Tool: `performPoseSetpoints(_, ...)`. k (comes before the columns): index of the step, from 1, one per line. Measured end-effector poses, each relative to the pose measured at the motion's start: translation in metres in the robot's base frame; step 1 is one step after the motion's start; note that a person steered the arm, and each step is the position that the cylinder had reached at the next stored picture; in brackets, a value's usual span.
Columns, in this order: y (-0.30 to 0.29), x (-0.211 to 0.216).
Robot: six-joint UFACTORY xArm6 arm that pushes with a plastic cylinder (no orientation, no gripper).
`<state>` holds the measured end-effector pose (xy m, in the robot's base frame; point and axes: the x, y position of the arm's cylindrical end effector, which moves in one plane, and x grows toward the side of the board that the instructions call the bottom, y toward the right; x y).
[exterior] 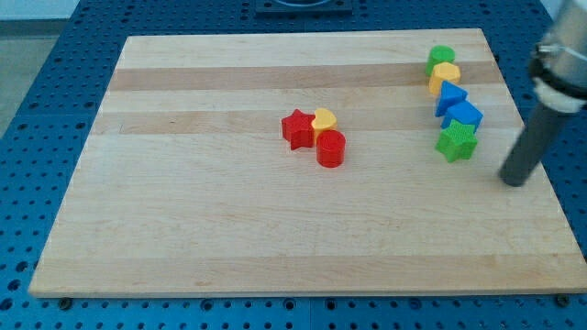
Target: Separate yellow hexagon and green circle
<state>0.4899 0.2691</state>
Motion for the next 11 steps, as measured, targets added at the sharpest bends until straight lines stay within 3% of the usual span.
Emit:
performPoseSetpoints(1,0.020,-0.025)
performPoseSetpoints(4,0.020,-0.165)
performPoseSetpoints(5,0.010,-0.189)
performPoseSetpoints(7,-0.042,-0.190)
performPoseSetpoints(11,-0.094,-0.175)
